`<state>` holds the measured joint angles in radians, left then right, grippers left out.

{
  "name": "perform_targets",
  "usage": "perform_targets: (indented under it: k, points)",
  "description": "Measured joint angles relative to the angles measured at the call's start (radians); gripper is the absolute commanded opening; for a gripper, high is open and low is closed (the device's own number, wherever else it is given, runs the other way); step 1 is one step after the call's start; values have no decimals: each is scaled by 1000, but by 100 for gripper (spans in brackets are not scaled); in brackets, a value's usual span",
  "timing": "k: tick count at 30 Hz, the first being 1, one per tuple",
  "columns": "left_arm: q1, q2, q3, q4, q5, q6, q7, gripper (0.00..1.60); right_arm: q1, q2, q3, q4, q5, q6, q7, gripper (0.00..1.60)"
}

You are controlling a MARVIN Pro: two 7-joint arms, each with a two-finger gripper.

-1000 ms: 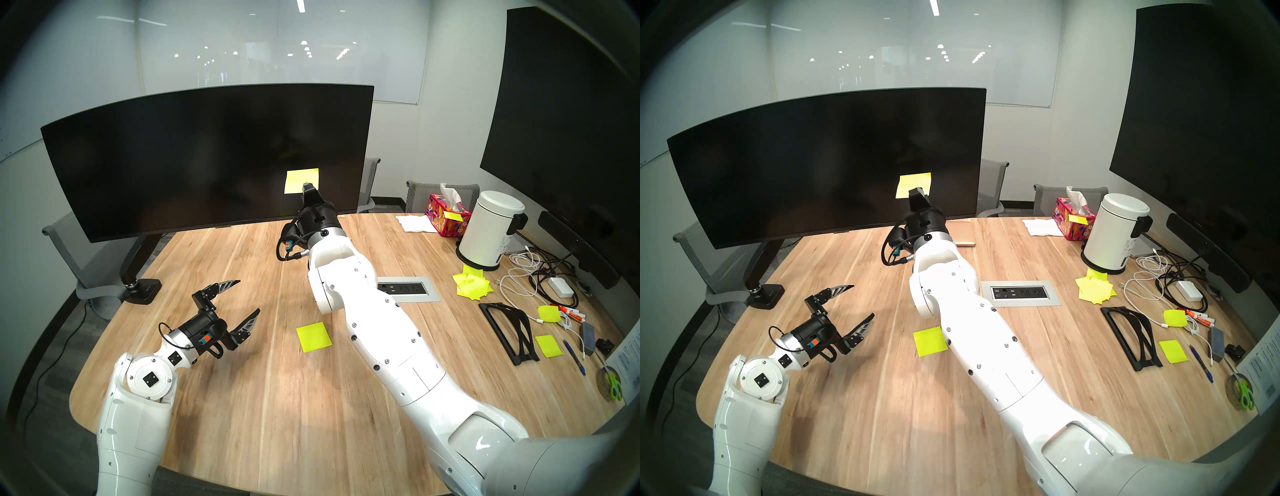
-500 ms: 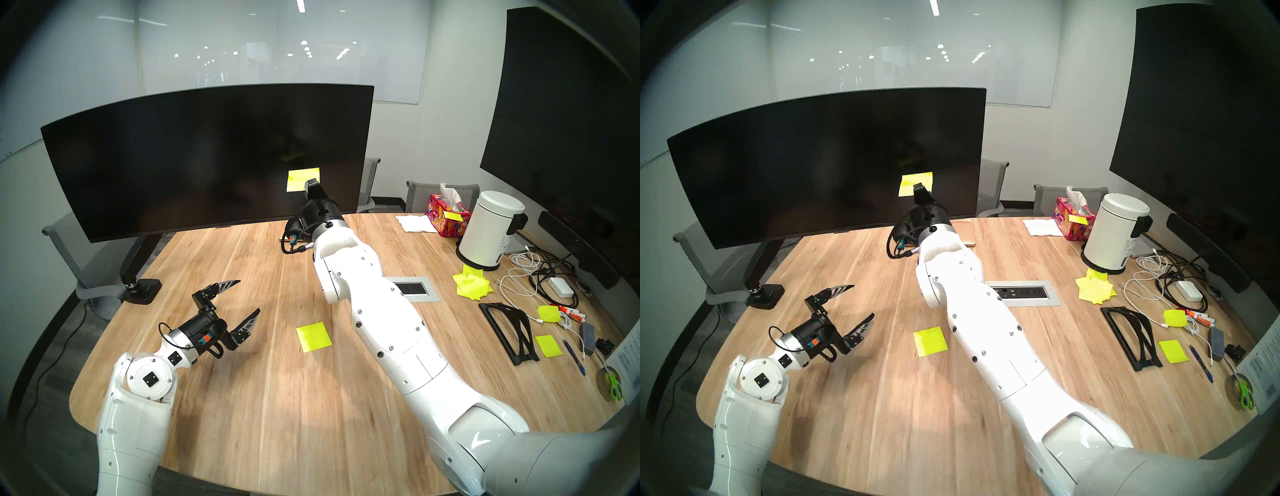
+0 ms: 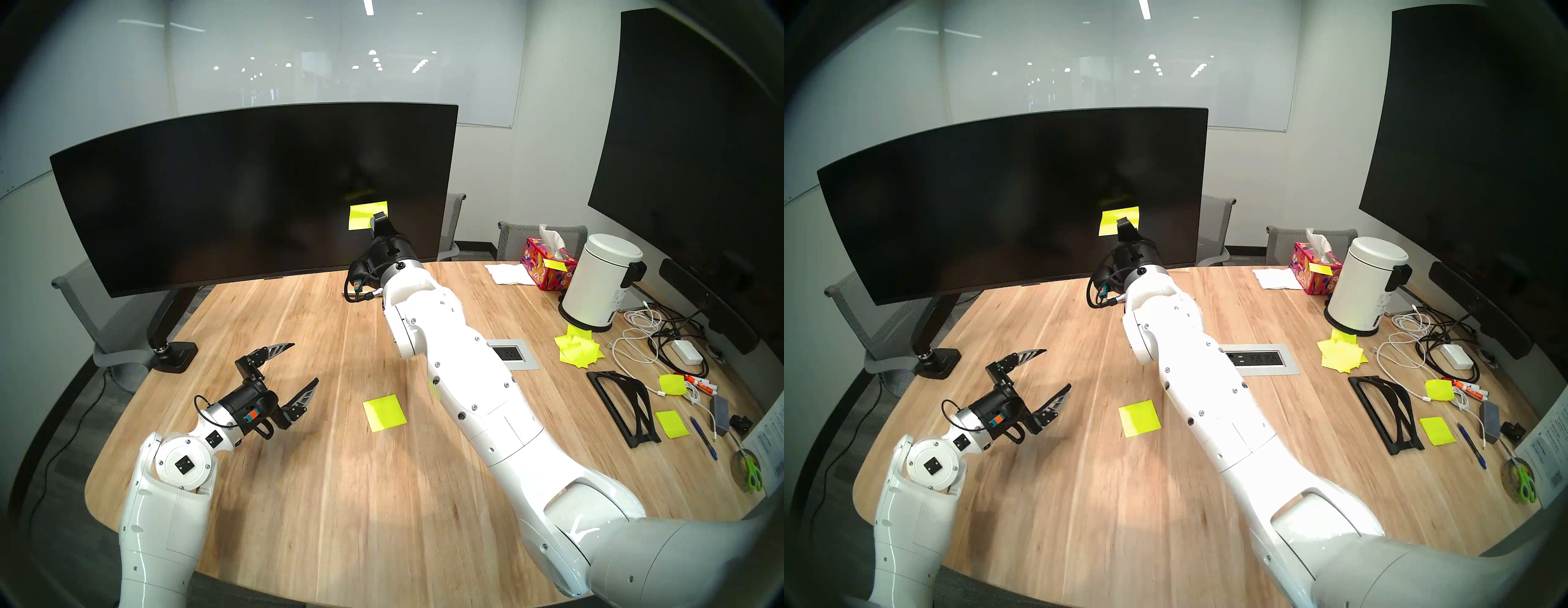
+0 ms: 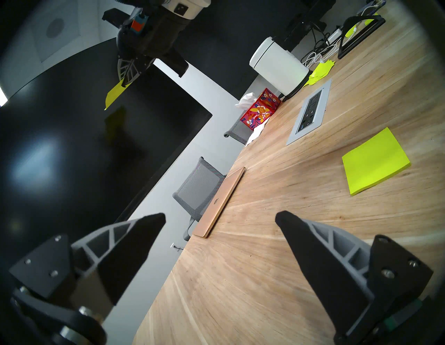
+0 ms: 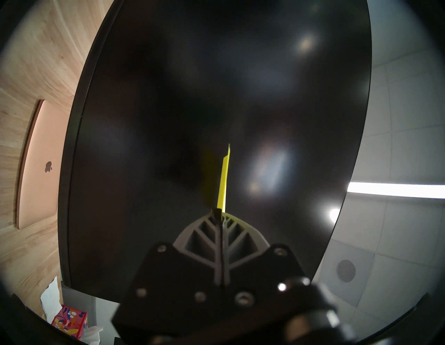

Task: Peel one sticky note off the pad and stick it onto the monitor, then press it flat

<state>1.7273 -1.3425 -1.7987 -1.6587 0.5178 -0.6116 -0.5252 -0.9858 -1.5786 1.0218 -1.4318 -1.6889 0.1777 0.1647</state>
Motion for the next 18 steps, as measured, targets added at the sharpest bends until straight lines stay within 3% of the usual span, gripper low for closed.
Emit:
perform_targets:
  k: [18]
  points:
    - [-1, -3, -3, 0, 1, -2, -3, 160, 61, -24, 24, 52, 30, -53, 71, 0]
